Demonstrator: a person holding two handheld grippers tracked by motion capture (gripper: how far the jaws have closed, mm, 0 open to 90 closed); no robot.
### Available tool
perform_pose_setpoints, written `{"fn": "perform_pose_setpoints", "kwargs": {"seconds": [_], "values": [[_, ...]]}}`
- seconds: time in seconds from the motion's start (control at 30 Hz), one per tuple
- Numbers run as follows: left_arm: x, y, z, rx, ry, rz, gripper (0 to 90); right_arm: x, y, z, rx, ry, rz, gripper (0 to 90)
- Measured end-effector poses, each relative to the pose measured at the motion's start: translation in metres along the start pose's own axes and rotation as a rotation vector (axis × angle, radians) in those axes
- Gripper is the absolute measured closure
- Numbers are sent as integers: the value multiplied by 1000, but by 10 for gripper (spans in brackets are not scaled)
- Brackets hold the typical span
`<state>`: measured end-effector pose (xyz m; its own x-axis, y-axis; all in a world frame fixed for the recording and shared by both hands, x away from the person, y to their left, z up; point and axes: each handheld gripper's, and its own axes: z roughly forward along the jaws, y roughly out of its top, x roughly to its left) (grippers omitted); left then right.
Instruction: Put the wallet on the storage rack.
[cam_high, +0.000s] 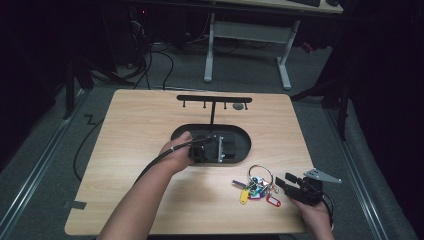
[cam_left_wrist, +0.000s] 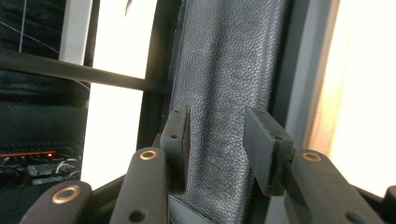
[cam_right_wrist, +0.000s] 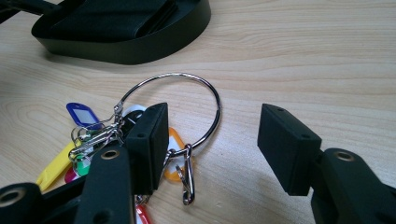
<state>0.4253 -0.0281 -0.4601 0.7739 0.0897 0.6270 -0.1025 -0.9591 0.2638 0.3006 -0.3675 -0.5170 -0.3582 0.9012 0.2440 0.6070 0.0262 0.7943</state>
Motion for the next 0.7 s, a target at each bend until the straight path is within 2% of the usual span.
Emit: {"fn": "perform_pose_setpoints", "kwargs": {"seconds": [0.17, 0.2, 0.3, 0.33, 0.37, 0.5, 0.6, 0.63, 0.67, 0.7], "values": [[-5, -3, -8, -17, -8, -19, 624, 0, 0, 0, -1, -2, 0, 439], [-7, -6, -11, -34, -18, -59, 625, 0, 0, 0, 0, -3, -1, 439], [-8, -11, -15, -44, -19, -84, 624, 1, 0, 1, 2, -3, -2, 439], [-11, -15, -18, -61, -27, -125, 622, 1, 1, 1, 2, -3, -5, 439], [-13, -17, -19, -65, -27, -137, 620, 1, 1, 1, 3, -3, -6, 439], [-19, -24, -20, -71, -22, -164, 602, 1, 1, 1, 5, -3, -10, 439], [-26, -34, -24, -104, -29, -235, 589, 1, 1, 2, 6, -2, -14, 439], [-26, -34, -24, -104, -29, -235, 583, 2, 1, 2, 6, -2, -14, 439], [-27, -37, -26, -117, -36, -257, 583, 2, 1, 2, 6, -2, -14, 439], [-29, -40, -27, -124, -50, -282, 544, 2, 1, 2, 8, 0, -15, 439]]}}
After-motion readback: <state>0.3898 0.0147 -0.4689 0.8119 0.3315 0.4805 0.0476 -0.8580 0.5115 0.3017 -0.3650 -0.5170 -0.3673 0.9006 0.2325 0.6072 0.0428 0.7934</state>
